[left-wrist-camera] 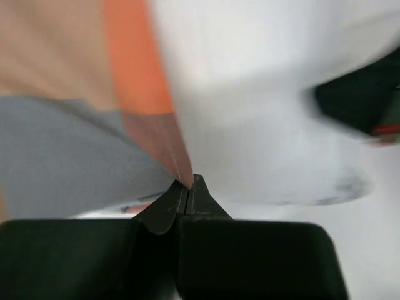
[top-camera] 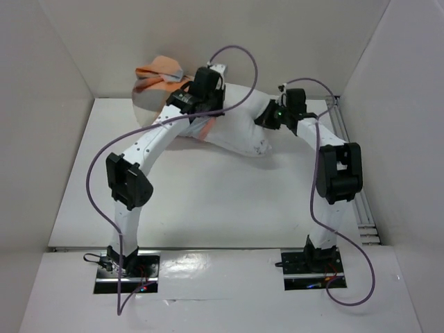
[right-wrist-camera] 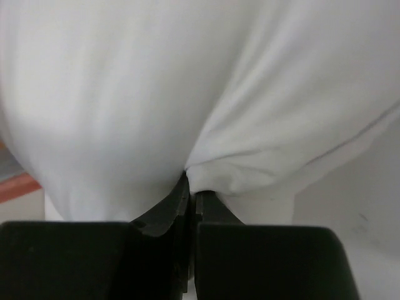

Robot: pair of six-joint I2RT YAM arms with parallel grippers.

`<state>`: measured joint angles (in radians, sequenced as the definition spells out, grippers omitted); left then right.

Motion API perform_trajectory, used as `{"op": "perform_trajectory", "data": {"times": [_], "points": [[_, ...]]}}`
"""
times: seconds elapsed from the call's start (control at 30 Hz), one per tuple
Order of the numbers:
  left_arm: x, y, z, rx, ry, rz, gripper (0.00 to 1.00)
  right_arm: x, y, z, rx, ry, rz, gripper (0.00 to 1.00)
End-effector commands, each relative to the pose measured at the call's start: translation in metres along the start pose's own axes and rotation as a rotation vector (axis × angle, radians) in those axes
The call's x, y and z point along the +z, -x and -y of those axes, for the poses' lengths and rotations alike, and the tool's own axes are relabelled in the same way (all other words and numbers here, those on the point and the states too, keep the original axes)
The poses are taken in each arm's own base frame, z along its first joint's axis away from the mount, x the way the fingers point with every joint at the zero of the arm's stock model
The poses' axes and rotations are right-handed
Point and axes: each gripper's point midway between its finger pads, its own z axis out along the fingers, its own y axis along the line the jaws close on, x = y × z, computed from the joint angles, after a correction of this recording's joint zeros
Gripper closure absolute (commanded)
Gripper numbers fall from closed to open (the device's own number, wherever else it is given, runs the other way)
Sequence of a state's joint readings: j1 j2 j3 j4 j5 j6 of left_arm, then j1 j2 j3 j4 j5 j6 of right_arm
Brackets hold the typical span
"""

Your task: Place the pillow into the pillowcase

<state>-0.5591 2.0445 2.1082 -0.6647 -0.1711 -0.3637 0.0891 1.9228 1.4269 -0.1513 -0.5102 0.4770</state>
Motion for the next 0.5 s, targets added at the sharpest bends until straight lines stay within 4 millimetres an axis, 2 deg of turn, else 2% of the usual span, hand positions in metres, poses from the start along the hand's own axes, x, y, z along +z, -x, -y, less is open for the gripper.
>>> {"op": "perform_trajectory", "data": {"times": [0.0, 0.03, 0.07, 0.1, 0.13, 0.17, 0.2, 0.23, 0.27, 0.3, 0.33, 0.37, 0.4, 0.43, 0.47], "points": [[-0.093, 0.087, 0.144, 0.027, -0.682, 0.214, 1.00, -0.017, 0.048, -0.174, -0.183, 0.412, 0.131, 1.00], [-0.113, 0.103, 0.158, 0.030, -0.771, 0.264, 1.00, -0.036, 0.068, -0.195, -0.203, 0.440, 0.198, 1.00], [-0.142, 0.121, 0.169, 0.024, -0.858, 0.315, 1.00, -0.051, 0.083, -0.210, -0.201, 0.453, 0.262, 1.00], [-0.166, 0.123, 0.177, 0.036, -0.945, 0.325, 1.00, -0.066, 0.095, -0.220, -0.219, 0.459, 0.323, 1.00], [-0.177, 0.130, 0.172, 0.030, -0.973, 0.348, 1.00, -0.092, 0.106, -0.235, -0.236, 0.468, 0.385, 1.00], [-0.173, 0.128, 0.167, 0.017, -0.990, 0.350, 1.00, -0.099, 0.109, -0.234, -0.236, 0.446, 0.410, 1.00], [-0.176, 0.125, 0.161, -0.015, -1.006, 0.325, 1.00, -0.091, 0.101, -0.220, -0.243, 0.369, 0.425, 1.00], [-0.189, 0.126, 0.150, -0.020, -1.008, 0.336, 1.00, -0.085, 0.088, -0.206, -0.230, 0.307, 0.399, 1.00], [-0.176, 0.124, 0.131, -0.043, -0.967, 0.326, 1.00, -0.090, 0.081, -0.199, -0.225, 0.266, 0.408, 1.00], [-0.150, 0.099, 0.120, -0.085, -0.940, 0.236, 1.00, -0.086, 0.070, -0.183, -0.196, 0.225, 0.406, 1.00], [-0.146, 0.089, 0.115, -0.103, -0.943, 0.203, 1.00, -0.074, 0.035, -0.150, -0.154, 0.186, 0.362, 1.00], [-0.134, 0.075, 0.111, -0.113, -0.947, 0.159, 1.00, -0.069, 0.017, -0.133, -0.122, 0.167, 0.345, 1.00], [-0.116, 0.046, 0.108, -0.158, -0.946, 0.072, 1.00, -0.063, -0.004, -0.122, -0.079, 0.163, 0.315, 1.00], [-0.114, 0.038, 0.111, -0.162, -0.979, 0.053, 1.00, -0.048, -0.046, -0.091, -0.034, 0.116, 0.235, 1.00], [-0.110, 0.028, 0.115, -0.170, -0.999, 0.031, 1.00, -0.047, -0.058, -0.091, -0.027, 0.136, 0.221, 1.00]]}}
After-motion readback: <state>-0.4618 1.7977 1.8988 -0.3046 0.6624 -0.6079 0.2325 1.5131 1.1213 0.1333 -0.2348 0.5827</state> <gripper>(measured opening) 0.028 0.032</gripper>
